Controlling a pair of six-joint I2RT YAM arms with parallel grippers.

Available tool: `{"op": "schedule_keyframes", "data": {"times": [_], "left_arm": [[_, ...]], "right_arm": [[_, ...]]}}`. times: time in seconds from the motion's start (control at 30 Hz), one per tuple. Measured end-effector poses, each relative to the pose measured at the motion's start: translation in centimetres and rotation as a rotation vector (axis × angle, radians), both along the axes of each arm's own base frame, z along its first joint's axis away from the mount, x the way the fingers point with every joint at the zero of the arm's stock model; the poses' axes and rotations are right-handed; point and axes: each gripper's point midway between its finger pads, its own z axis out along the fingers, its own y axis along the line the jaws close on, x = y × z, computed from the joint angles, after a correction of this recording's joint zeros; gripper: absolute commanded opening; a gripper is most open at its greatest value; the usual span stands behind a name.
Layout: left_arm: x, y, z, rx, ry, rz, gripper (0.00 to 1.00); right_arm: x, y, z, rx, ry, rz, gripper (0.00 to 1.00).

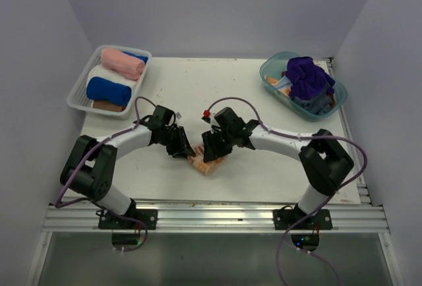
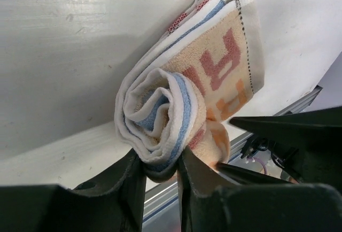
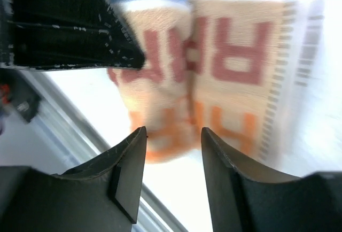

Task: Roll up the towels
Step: Roll the towel

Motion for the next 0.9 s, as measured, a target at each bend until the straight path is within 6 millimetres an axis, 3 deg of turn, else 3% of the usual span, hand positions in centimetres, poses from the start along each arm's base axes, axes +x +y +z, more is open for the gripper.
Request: {"op": "schedule_keyframes", "data": {"times": [0.17,0.4,0.57,0.8,0.9], "left_arm": [[-0.4,0.2,-0.2,0.011,0.023,0.004,0.28],[-0.6,0.3,0.0,0.016,0.041,0.011,0.28],[-0.4,0.2,0.3,0.015,0.039,0.011,0.28],[-0.4,0.2,0.3,0.017,0.043,0.012,0.30],[-0.4,0.2,0.3,0.017,0.043,0.012,0.34]], "right_arm": [[1.3,-1.3,3.3,-0.102,-0.237,-0.044,0.50],[-2.1,2.9,5.6,-0.241,-0.528,0.127,0.52],[-2.7,4.2,3.7,-0.370,-0.631,0.201,0.54],[-2.3,3.4,-0.6,-0.528,-0.663,0.247,0.55],[-1.9,3.2,-1.4,-0.568,-0.679,0.241,0.42]]}}
